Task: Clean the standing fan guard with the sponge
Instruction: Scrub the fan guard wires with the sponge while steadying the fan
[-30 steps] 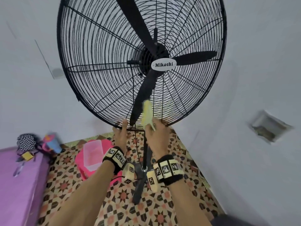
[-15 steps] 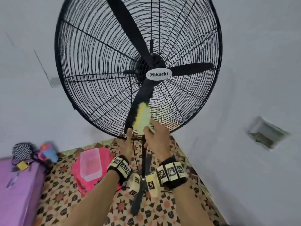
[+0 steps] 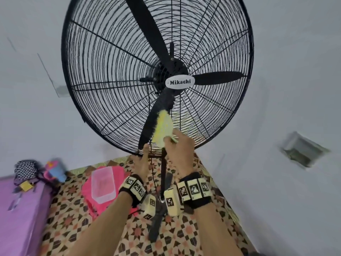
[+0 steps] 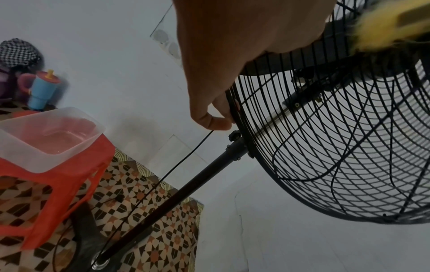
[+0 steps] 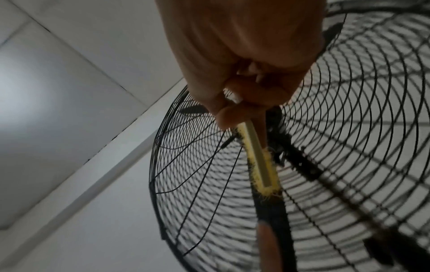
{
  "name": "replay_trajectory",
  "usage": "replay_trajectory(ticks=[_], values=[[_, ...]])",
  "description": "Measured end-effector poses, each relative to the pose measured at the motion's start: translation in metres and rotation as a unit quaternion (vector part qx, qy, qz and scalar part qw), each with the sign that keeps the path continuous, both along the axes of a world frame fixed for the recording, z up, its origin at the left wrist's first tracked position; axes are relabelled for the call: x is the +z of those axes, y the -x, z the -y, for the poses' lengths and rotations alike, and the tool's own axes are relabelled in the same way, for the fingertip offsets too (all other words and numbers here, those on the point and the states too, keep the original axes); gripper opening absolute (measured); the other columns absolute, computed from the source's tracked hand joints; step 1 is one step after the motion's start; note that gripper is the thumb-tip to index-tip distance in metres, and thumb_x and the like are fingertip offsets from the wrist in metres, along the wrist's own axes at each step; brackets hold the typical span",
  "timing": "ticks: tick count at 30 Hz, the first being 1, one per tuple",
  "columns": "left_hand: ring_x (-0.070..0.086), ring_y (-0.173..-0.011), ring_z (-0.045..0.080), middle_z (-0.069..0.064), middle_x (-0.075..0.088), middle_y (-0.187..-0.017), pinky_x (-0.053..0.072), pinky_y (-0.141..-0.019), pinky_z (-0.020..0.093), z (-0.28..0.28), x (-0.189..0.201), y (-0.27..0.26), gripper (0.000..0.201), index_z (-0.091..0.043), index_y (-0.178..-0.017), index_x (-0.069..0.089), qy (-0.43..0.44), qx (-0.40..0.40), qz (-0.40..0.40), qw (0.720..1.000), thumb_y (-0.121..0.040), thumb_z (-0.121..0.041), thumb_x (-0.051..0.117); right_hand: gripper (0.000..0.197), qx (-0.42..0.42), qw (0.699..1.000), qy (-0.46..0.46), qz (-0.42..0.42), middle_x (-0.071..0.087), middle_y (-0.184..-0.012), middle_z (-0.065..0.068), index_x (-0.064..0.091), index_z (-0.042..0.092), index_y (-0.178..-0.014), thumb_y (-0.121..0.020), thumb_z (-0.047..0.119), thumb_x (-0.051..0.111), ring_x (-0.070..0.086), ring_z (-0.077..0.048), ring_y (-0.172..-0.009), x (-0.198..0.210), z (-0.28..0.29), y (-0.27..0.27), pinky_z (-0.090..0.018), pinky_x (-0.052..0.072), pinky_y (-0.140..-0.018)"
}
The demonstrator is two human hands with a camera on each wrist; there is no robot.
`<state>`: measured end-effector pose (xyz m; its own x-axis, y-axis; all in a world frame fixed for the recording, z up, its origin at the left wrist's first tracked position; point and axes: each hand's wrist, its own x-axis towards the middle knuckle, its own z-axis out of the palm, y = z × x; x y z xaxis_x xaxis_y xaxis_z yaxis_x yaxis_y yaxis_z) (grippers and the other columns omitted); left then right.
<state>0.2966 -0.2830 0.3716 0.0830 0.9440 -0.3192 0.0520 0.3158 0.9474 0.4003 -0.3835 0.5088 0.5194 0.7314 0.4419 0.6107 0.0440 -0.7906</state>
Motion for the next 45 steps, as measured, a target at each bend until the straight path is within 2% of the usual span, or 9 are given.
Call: replay_trajectory(ticks=[5, 11, 14, 19, 26, 35, 38, 42, 45], values=[[0.038, -0.149, 0.041, 0.017, 0.033, -0.167, 0.027, -0.121, 0.067, -0.006, -0.01, 0.005, 0.145, -0.031, -0.163, -0.015, 0.022, -0.015, 0.017, 1.0, -0.058, -0.109, 0.047, 0.022, -0.129, 0.991, 0.027, 0.0, 0.076, -0.093, -0.007, 0.072, 0.009, -0.105, -0.097, 0.026, 0.061, 0.066, -0.016, -0.069, -0.004, -0.005, -0.016, -0.024, 0.055, -0.049], [0.03, -0.153, 0.038, 0.013, 0.008, -0.174, 0.031, -0.12, 0.066, -0.006, -0.001, 0.002, 0.136, -0.025, -0.165, -0.011, -0.021, -0.006, 0.019, 1.0, -0.069, -0.102, 0.049, 0.02, 0.046, 0.997, 0.009, -0.06, 0.076, -0.105, -0.001, 0.074, 0.011, -0.115, -0.098, 0.017, 0.065, 0.073, -0.017, -0.064, 0.007, -0.008, 0.006, -0.017, 0.05, -0.045], [0.025, -0.156, 0.037, 0.012, 0.003, -0.175, 0.028, -0.122, 0.065, -0.004, -0.004, 0.004, 0.145, -0.022, -0.164, -0.017, -0.014, -0.009, 0.017, 1.0, -0.064, -0.106, 0.046, 0.008, 0.008, 0.995, -0.024, -0.102, 0.075, -0.095, -0.002, 0.071, 0.013, -0.097, -0.097, 0.017, 0.065, 0.071, -0.015, -0.059, 0.017, 0.001, -0.005, -0.016, 0.046, -0.042], [0.021, -0.157, 0.038, 0.013, 0.004, -0.174, 0.027, -0.122, 0.065, -0.002, -0.001, 0.006, 0.143, -0.022, -0.164, -0.016, -0.021, -0.016, 0.02, 0.999, -0.065, -0.105, 0.046, 0.025, -0.12, 0.991, 0.057, 0.019, 0.076, -0.103, -0.006, 0.073, 0.009, -0.115, -0.099, 0.025, 0.061, 0.067, -0.012, -0.069, 0.022, -0.013, -0.021, -0.021, 0.055, -0.05], [0.03, -0.154, 0.041, 0.019, 0.02, -0.171, 0.027, -0.122, 0.066, -0.007, -0.006, 0.006, 0.144, -0.028, -0.163, -0.018, 0.012, -0.02, 0.031, 0.999, -0.061, -0.108, 0.044, 0.029, 0.001, 0.998, 0.064, -0.006, 0.073, -0.109, -0.014, 0.069, -0.003, -0.124, -0.101, 0.014, 0.06, 0.059, 0.012, -0.051, 0.039, -0.006, -0.02, -0.008, 0.041, -0.041], [0.044, -0.144, 0.045, 0.019, 0.032, -0.167, 0.031, -0.116, 0.072, -0.011, -0.006, 0.007, 0.141, -0.035, -0.162, -0.014, 0.028, -0.005, 0.022, 0.999, -0.058, -0.109, 0.045, 0.033, 0.017, 0.999, 0.042, 0.022, 0.076, -0.108, -0.017, 0.068, 0.004, -0.129, -0.099, 0.017, 0.064, 0.073, -0.023, -0.067, 0.049, -0.017, -0.01, -0.037, 0.059, -0.046], [0.04, -0.147, 0.046, 0.019, 0.03, -0.168, 0.028, -0.117, 0.072, -0.009, -0.006, 0.009, 0.142, -0.032, -0.163, -0.015, 0.024, -0.015, 0.018, 0.999, -0.059, -0.109, 0.045, 0.031, 0.015, 1.0, 0.027, -0.006, 0.073, -0.119, -0.016, 0.069, 0.004, -0.127, -0.1, 0.017, 0.063, 0.074, -0.017, -0.063, 0.051, -0.009, -0.023, -0.018, 0.05, -0.041], [0.04, -0.147, 0.045, 0.018, 0.026, -0.169, 0.027, -0.119, 0.07, -0.007, -0.007, 0.008, 0.141, -0.029, -0.164, -0.012, 0.01, -0.014, 0.023, 1.0, -0.061, -0.107, 0.047, 0.035, -0.089, 0.995, 0.035, 0.029, 0.077, -0.108, -0.011, 0.067, 0.006, -0.131, -0.101, 0.023, 0.058, 0.06, -0.004, -0.06, 0.046, -0.01, -0.024, -0.012, 0.051, -0.047], [0.042, -0.146, 0.044, 0.02, 0.03, -0.167, 0.031, -0.117, 0.069, -0.008, -0.004, 0.007, 0.141, -0.03, -0.163, -0.01, 0.008, -0.009, 0.021, 1.0, -0.06, -0.108, 0.046, 0.037, -0.021, 0.998, 0.038, 0.048, 0.074, -0.118, -0.014, 0.065, 0.004, -0.135, -0.101, 0.02, 0.061, 0.061, -0.007, -0.066, 0.042, -0.017, -0.014, -0.016, 0.055, -0.049]])
